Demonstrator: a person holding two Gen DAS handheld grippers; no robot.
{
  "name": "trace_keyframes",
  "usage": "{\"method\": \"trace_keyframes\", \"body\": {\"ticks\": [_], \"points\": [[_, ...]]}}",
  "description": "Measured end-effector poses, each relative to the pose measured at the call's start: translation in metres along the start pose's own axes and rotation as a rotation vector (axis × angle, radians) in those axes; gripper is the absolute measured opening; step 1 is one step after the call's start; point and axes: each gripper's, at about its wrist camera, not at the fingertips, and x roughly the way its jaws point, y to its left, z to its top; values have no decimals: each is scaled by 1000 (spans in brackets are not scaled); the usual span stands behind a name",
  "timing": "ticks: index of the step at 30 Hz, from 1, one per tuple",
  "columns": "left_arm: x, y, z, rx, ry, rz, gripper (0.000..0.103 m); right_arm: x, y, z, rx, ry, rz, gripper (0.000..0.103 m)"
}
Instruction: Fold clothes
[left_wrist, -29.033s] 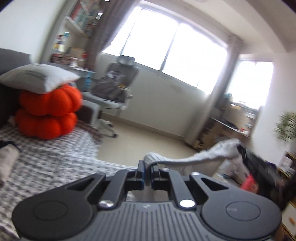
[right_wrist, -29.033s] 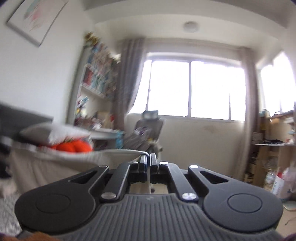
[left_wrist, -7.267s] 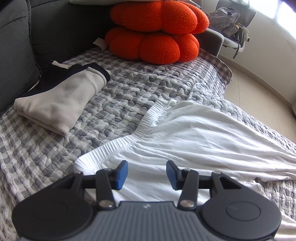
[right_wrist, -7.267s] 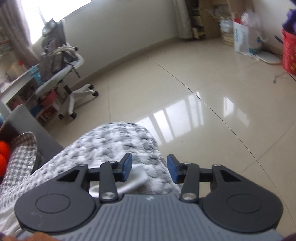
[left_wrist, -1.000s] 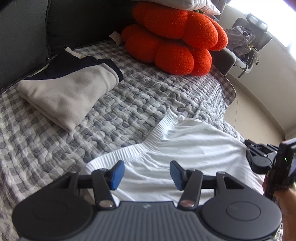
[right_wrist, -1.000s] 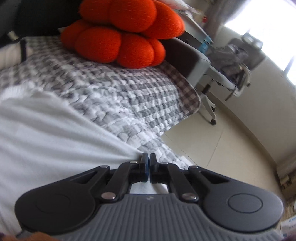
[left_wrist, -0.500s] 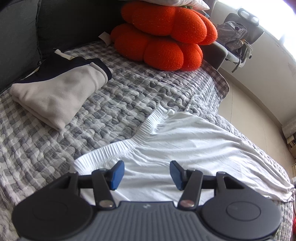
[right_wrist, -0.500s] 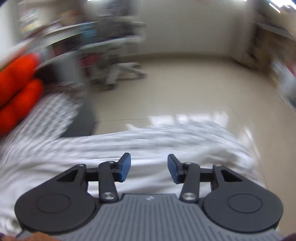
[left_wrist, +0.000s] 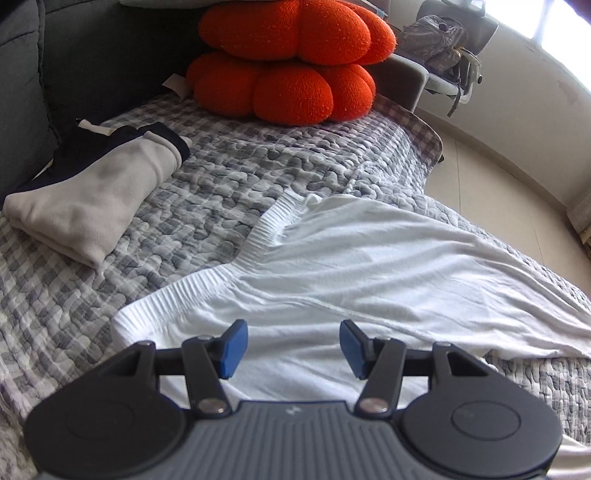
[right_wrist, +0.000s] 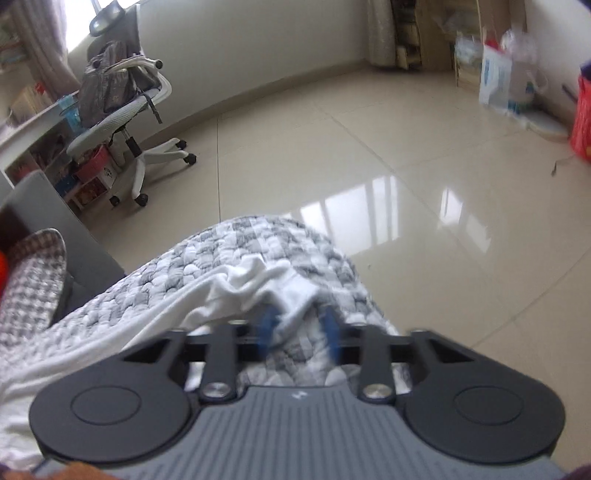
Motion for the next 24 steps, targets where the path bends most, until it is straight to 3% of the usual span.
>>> {"method": "trace_keyframes", "body": {"ticks": [5,7,11,14,19,22,24], "points": [[0,0,0,-2,2,-12,56,-46,-6,17,35,-135,4,2],[-1,-1,0,2,4,-17,56,-49,-9,17,37,-112,-22,2],[-1,-4,-2,21,6,-14,57,-13,-18,1,18,25,-104,3],[-2,-2,-3,19,7,-14,57,-8,-28,-4,85,36,-76,3],[-3,2,-2,2,8,-21,58,-43,-10,10,20,-122,-2,3],[-1,0,-3,18,12,-13,58,-30,-12,7,16,-59,-60,3],[-1,0,-3,18,14,-12,58,-9,-17,-2,2,32,-143,3]]}}
